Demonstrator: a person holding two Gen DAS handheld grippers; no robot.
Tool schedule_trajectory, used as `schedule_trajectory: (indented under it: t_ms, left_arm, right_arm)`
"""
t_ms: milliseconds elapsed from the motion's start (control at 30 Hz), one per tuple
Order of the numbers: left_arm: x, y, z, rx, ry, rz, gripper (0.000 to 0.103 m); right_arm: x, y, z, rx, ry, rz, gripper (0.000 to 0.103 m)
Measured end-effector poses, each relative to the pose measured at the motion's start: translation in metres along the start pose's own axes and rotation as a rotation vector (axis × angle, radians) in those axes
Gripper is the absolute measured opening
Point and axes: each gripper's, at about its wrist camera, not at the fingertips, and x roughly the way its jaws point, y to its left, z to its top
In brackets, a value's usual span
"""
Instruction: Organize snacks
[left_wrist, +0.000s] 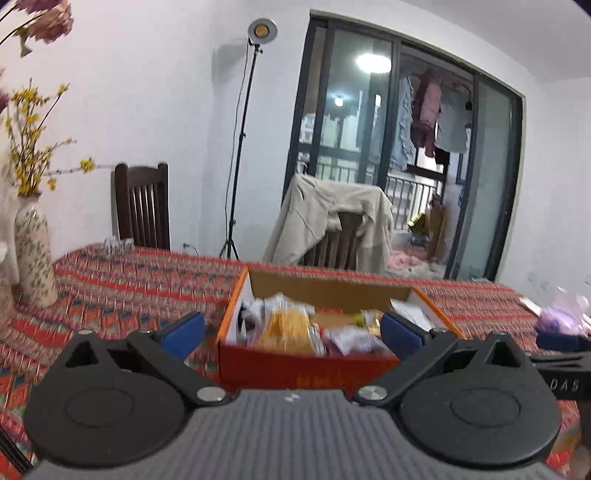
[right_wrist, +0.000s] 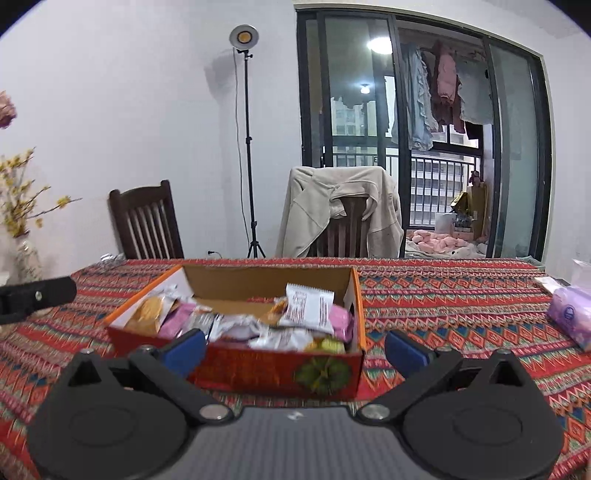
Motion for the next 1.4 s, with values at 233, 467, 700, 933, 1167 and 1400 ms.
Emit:
schedule_trajectory:
  t_ms: [233, 467, 700, 933, 1167, 1400]
  left_arm:
    - [-0.046, 0.008, -0.035, 0.006, 0.034, -0.007, 0.103]
    - [-0.073, 0.01, -0.057, 0.005, 0.062, -0.023, 0.103]
    - [-0.085, 0.01, -0.071, -0.003, 0.084, -0.035, 0.103]
    - [-0.088, 0.009, -0.078, 0.0, 0.099, -0.04, 0.103]
    - [-0.089, 0.007, -0.084, 0.004, 0.113, -0.051, 0.103]
    - [-0.088, 0.008, -0.085, -0.003, 0.119, -0.059, 0.103]
  right_arm:
    - [-0.043, 0.002, -0.03, -0.027, 0.039, 0.015, 0.103]
    - [-0.069, 0.006, -0.051, -0.027, 0.064, 0.035, 0.103]
    - [-0.082, 0.008, -0.07, -0.023, 0.091, 0.053, 0.103]
    - [-0.088, 0.004, -0.081, -0.006, 0.109, 0.05, 0.103]
    - [-0.09, 0.002, -0.085, 0.001, 0.12, 0.042, 0.103]
    - [-0.091, 0.002, -0.086, -0.003, 0.125, 0.04, 0.103]
